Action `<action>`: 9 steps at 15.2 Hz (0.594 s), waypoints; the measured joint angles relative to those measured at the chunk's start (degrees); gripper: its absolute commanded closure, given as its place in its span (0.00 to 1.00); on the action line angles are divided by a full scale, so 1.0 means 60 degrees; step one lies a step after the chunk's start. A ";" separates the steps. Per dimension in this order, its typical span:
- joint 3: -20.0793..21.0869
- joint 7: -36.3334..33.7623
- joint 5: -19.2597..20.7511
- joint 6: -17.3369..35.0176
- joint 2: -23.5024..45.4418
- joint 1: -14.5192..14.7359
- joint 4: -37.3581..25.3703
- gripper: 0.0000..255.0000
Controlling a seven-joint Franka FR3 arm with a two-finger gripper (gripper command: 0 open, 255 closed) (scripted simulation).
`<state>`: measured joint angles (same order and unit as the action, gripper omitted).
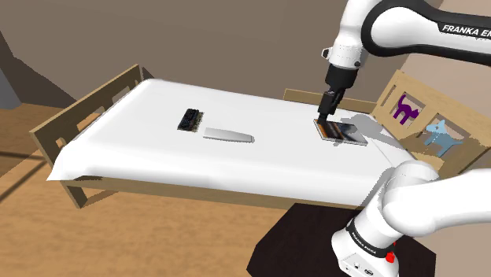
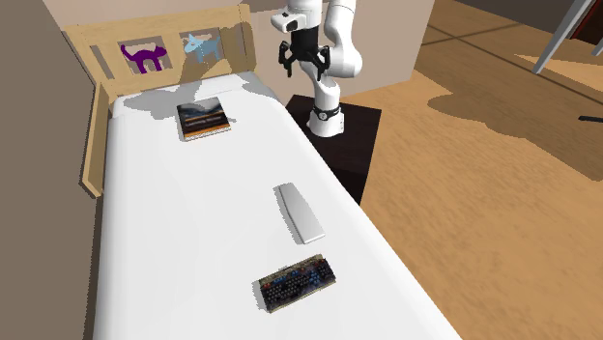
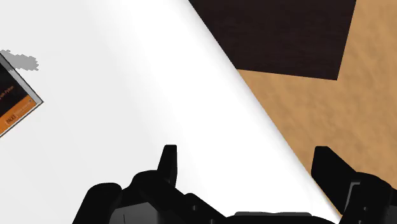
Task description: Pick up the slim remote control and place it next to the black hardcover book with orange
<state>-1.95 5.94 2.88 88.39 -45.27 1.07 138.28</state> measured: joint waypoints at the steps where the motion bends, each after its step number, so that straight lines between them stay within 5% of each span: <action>1: 0.0000 0.0000 0.0000 0.0000 0.0000 0.0000 0.0000 0.00; 9: -0.0374 0.1222 0.0112 0.2153 0.2120 0.0440 -0.0151 0.00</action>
<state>-4.19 13.27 3.56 101.31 -32.55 3.71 137.37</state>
